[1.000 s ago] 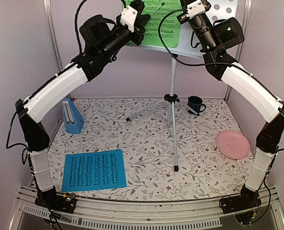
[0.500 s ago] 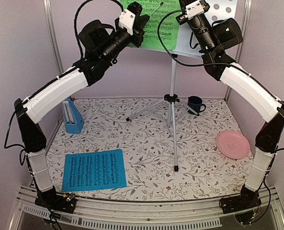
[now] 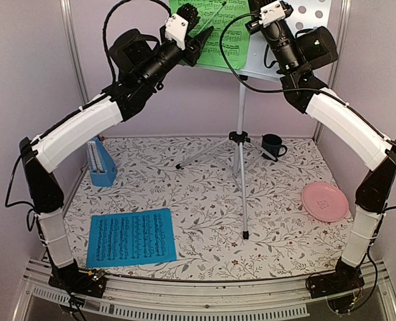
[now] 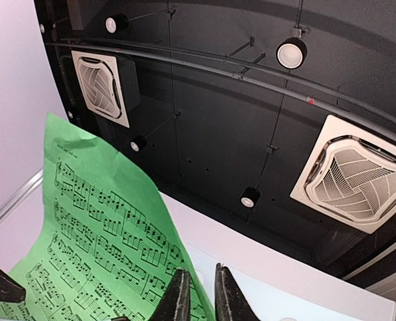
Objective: Set up the instrument practice props
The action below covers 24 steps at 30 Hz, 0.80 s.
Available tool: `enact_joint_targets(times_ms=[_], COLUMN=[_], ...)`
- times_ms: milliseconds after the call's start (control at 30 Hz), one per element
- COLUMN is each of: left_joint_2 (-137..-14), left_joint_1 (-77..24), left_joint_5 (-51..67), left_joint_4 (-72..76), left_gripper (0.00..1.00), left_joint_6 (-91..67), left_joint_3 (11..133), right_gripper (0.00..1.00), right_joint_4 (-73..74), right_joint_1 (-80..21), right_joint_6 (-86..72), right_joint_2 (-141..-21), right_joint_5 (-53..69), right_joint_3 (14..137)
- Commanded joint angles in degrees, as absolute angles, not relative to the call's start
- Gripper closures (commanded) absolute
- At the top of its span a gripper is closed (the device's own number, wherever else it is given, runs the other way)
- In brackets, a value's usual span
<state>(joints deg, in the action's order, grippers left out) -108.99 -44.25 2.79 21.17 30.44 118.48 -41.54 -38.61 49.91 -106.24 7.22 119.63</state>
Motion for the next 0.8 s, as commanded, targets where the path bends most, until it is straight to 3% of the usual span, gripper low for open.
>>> enact_joint_targets(times_ms=[0, 200, 333, 467, 633, 767], left_joint_2=[-105.0, -100.7, -95.7, -90.5, -84.7, -78.7], left_joint_1=[-44.9, -46.0, -46.2, -46.2, -45.9, -45.1], left_joint_5=[3.0, 2.4, 0.8, -2.6, -8.0, -11.5], left_joint_4=[23.5, 24.7, 24.7, 24.3, 19.4, 16.8], left_gripper=[0.52, 0.42, 0.21, 0.17, 0.17, 0.17], left_joint_6=[30.2, 30.0, 27.2, 22.8, 16.1, 8.8], left_joint_3=[115.6, 110.9, 105.0, 97.7, 88.5, 76.2], right_gripper=[0.78, 0.44, 0.26, 0.1, 0.0, 0.01], right_joint_4=[-44.0, -44.9, -44.9, -44.8, -44.8, -44.7], right_joint_1=[-38.8, -39.0, -39.8, -41.0, -41.9, -42.0], right_joint_6=[49.5, 49.3, 49.5, 50.7, 48.4, 43.5], right_joint_2=[-106.7, -106.1, -104.2, -100.0, -93.2, -87.5], right_joint_5=[6.0, 5.0, 4.4, 5.0, 3.4, 2.2], right_joint_3=[119.1, 118.8, 116.7, 110.6, 99.7, 89.9])
